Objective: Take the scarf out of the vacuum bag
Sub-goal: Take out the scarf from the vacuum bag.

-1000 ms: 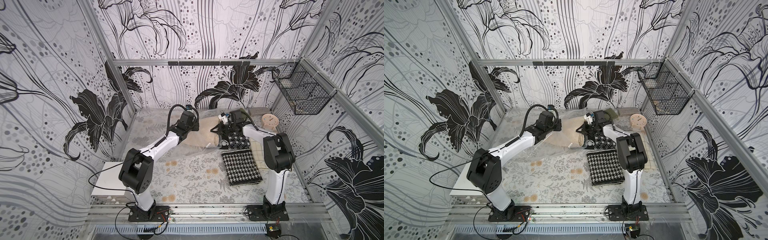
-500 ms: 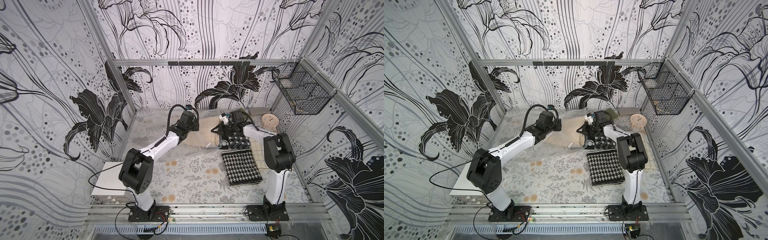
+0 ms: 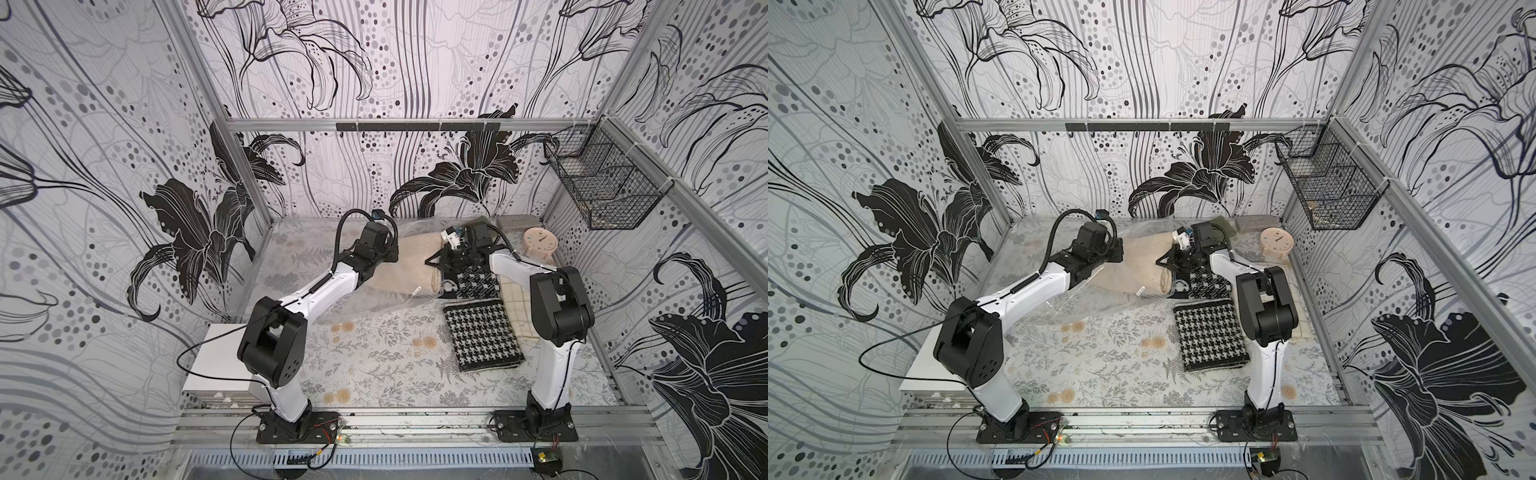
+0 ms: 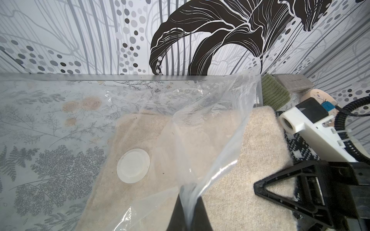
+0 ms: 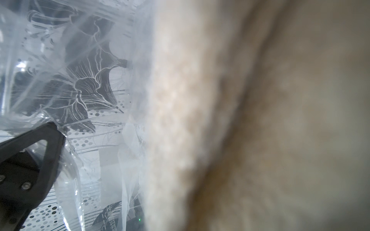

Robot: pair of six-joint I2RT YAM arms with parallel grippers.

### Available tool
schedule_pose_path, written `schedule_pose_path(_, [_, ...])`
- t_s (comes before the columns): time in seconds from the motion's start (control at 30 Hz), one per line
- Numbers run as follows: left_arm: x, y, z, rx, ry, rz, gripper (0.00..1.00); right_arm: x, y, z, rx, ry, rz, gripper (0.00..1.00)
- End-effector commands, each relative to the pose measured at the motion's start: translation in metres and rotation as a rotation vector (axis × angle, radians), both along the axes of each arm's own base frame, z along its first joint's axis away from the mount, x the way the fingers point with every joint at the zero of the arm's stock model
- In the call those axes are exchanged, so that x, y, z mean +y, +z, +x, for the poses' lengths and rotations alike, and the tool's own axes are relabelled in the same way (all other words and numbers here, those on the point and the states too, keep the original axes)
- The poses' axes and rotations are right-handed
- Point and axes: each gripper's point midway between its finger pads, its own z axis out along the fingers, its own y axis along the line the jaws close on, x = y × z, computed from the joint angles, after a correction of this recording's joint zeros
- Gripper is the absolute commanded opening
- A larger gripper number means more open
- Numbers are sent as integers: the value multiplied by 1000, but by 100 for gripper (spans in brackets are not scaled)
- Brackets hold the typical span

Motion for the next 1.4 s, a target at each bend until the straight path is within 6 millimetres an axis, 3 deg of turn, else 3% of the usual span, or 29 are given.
schedule_pose_path(0.0, [-5, 16, 4, -30, -6, -16, 0, -8, 26, 1, -74, 1, 22, 0])
schedule_pose_path(1.37, [-9, 22, 3, -42, -11, -17, 0, -38, 25, 5, -70, -61, -12, 0])
